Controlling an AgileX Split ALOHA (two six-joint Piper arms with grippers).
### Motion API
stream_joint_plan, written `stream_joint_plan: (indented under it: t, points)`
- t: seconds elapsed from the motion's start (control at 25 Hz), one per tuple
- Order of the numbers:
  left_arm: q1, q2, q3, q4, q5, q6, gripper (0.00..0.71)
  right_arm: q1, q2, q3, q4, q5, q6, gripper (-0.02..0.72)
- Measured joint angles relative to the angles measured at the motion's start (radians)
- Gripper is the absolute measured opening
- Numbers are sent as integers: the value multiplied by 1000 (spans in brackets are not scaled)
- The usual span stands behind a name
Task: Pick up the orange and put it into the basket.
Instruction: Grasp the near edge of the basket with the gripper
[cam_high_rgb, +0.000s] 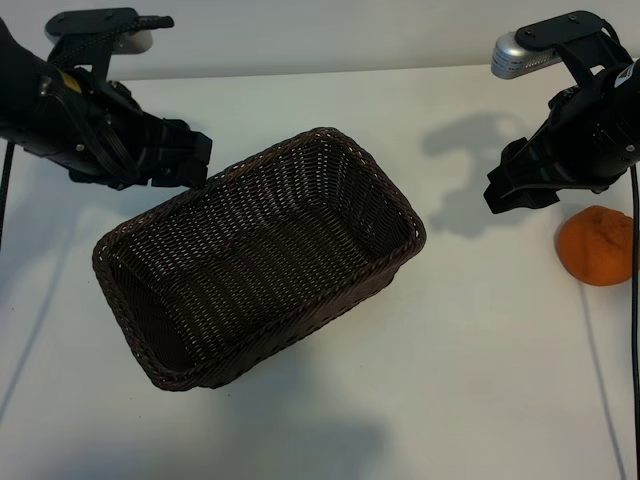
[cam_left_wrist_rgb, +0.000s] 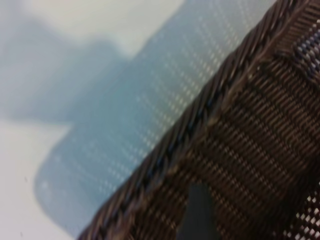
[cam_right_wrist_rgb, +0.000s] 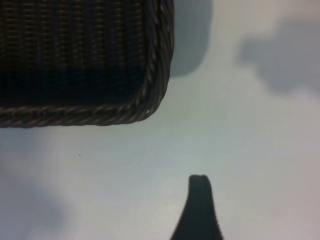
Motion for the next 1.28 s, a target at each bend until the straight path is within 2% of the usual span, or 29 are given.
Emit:
stream_joint_plan:
  t: [0.2,0.36,0.64,0.84,0.92,1.08,1.28]
  points:
    - [0,-139,98,7,-6,-77,573,0,0,0,0,0,0,553]
    - [0,-312,257,29,-37,-173,525,0,0,0,0,0,0,553]
    - [0,-500,446,236,-38,-481,503,0,0,0,0,10,0,552]
    - [0,-499,505,432,-46,-731,556,0,0,0,0,13,0,552]
    - [0,-485,508,474,-76,-780,587,0,0,0,0,13,0,552]
    - [0,-446,508,460,-169,-807,620,0,0,0,0,14,0,552]
    - [0,-349,508,409,-247,-819,621,0,0,0,1,14,0,552]
